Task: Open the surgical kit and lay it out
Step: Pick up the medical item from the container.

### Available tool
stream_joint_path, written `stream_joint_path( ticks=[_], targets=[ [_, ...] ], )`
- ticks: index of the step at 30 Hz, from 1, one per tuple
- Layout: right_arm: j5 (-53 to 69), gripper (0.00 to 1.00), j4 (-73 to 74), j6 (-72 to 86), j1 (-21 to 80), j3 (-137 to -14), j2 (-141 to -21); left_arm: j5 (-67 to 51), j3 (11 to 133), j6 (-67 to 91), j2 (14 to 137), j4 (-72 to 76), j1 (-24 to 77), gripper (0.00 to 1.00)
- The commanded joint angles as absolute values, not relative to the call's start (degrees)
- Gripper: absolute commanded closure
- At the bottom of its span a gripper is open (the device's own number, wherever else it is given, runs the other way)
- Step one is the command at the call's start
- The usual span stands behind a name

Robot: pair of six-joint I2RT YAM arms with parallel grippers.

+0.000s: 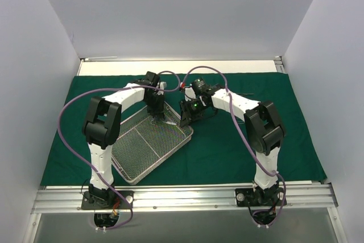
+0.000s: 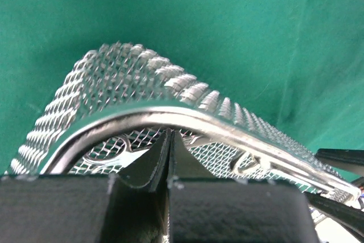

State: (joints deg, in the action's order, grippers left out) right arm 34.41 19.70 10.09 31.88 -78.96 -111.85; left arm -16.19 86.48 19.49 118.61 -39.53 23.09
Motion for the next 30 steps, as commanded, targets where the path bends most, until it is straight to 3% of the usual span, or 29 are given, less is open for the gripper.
stream_joint_path(
  ticks=[1, 15, 20, 22, 24, 25, 30],
  targets=[
    [28.92, 0.95, 20.74, 11.25, 31.9, -78.84, -111.97, -16.7, 85.17, 19.51, 116.11, -44.29, 22.68, 0.98],
    [28.21, 0.99, 20.21, 12.3, 31.91, -78.4, -112.06, -15.48, 78.84, 19.25, 107.86, -45.45, 22.41, 0.98],
    [28.21, 0.99, 20.21, 12.04, 31.91, -78.49, -112.15, -13.89, 78.05, 19.51, 102.58, -44.3, 21.88, 0.8],
    [28.48, 0.99, 20.21, 12.13, 31.99, -78.49, -112.15, -13.01, 78.31, 18.99, 100.82, -44.03, 21.97, 0.62],
    [28.65, 0.99, 20.21, 11.95, 31.9, -78.57, -112.24, -12.92, 78.57, 18.28, 99.59, -43.42, 21.89, 0.55],
    [28.65, 0.99, 20.3, 11.87, 31.99, -78.57, -112.32, -13.27, 78.57, 17.24, 99.32, -42.98, 21.88, 0.47],
    [28.74, 0.99, 20.22, 11.87, 31.9, -78.58, -112.24, -12.4, 79.54, 14.59, 100.1, -42.8, 22.15, 0.4]
  ],
)
